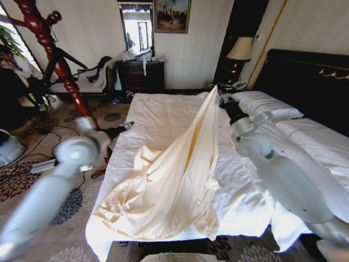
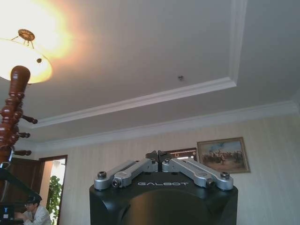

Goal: Pick up the clothes from the bed and hang them on the clothes hanger.

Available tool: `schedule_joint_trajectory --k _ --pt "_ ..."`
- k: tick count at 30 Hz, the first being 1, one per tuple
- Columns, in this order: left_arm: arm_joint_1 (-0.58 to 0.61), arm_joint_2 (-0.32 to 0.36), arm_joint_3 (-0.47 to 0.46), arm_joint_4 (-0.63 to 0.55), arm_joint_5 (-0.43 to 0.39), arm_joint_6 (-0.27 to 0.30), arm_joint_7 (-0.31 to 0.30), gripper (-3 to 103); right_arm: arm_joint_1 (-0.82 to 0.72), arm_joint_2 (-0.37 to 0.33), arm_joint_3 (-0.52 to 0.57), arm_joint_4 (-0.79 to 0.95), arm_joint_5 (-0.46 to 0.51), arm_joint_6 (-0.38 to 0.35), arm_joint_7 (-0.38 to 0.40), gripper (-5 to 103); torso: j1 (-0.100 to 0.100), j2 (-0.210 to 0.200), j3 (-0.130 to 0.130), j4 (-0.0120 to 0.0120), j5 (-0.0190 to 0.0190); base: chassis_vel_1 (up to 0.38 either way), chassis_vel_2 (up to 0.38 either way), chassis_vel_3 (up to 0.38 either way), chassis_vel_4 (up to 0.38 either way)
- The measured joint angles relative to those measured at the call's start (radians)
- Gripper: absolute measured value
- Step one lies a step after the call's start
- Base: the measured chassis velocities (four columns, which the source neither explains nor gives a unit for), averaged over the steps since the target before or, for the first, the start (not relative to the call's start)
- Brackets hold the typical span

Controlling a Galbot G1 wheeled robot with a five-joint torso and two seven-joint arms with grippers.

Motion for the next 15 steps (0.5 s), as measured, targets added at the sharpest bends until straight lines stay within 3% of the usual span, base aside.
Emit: schedule_joint_trajectory --k 2,4,5,7,15 --pt "0.046 0.049 -0.072 -0.024 0.027 -0.033 0.003 86 0.002 -0.022 0.009 0.035 0.015 -0.001 0.008 0 0.000 0.000 0.000 0.0008 -0.0001 0.000 0.000 0.000 0.000" --pt "0.051 0.073 -0.097 -0.025 0.038 -0.051 -0.002 86 0.002 -0.034 0.016 0.052 0.022 -0.001 0.014 0 0.000 0.000 0.000 0.0006 -0.0004 0.000 0.000 0.000 0.000" --pt "0.050 0.107 -0.128 -0.024 0.043 -0.068 -0.020 91 0.005 -0.047 0.021 0.068 0.029 -0.001 0.016 0 0.000 0.000 0.000 -0.0006 -0.0009 0.000 0.000 0.000 0.000" --pt "0.036 0.163 -0.180 -0.005 0.037 -0.089 -0.044 98 0.011 -0.067 0.024 0.093 0.039 0.000 0.013 0 0.000 0.000 0.000 -0.0005 0.0003 0.000 0.000 0.000 0.000" --pt "-0.049 0.312 -0.241 0.153 0.049 -0.085 -0.019 100 -0.058 -0.115 0.037 0.182 0.032 -0.002 0.002 0 0.000 0.000 0.000 0.0000 -0.0001 0.000 0.000 0.000 0.000"
